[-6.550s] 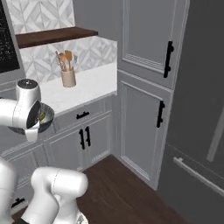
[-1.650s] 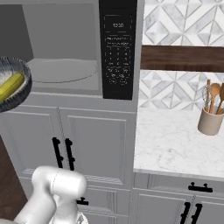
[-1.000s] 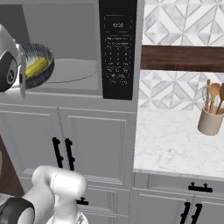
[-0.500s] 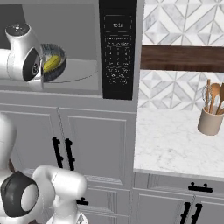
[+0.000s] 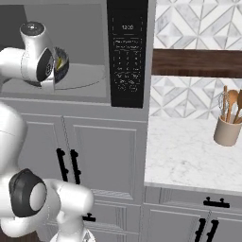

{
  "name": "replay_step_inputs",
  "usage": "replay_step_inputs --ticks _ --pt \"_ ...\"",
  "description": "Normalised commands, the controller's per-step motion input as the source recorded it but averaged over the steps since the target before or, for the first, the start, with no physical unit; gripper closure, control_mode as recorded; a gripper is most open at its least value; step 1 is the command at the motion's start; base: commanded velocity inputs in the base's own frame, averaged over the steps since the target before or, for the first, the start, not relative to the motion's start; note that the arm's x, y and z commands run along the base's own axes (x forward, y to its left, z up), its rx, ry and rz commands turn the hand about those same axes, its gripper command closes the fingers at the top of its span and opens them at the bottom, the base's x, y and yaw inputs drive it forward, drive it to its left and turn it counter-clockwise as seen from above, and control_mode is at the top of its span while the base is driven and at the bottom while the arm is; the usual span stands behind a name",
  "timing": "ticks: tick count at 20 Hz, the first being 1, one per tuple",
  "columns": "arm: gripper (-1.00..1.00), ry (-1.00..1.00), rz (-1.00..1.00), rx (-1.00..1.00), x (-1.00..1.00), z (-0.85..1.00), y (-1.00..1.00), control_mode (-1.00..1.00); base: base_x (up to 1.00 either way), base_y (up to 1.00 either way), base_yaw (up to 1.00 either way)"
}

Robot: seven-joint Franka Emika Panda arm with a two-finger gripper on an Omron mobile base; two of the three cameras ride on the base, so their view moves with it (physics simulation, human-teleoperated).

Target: Pick the cucumber from the sink and place it in the bowl. Then pick the bowl and place it in the microwave. Then close the microwave door and press the start button.

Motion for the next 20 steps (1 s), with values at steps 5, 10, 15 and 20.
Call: replay_step_inputs --ticks 5,10,15,20 --pt "-1.00 -0.01 0.00 0.00 0.17 -0.23 0.00 -1.00 0.00 0.00 0.00" --pt "-1.00 -0.15 0.00 0.00 -0.03 -0.06 0.00 -1.00 0.00 0.00 0.00" --pt "-1.00 -0.29 -0.01 0.00 -0.46 0.00 -0.03 -1.00 0.00 0.00 0.00" --pt "-1.00 -0.18 0.00 0.00 -0.70 -0.05 -0.12 -1.00 0.00 0.00 0.00"
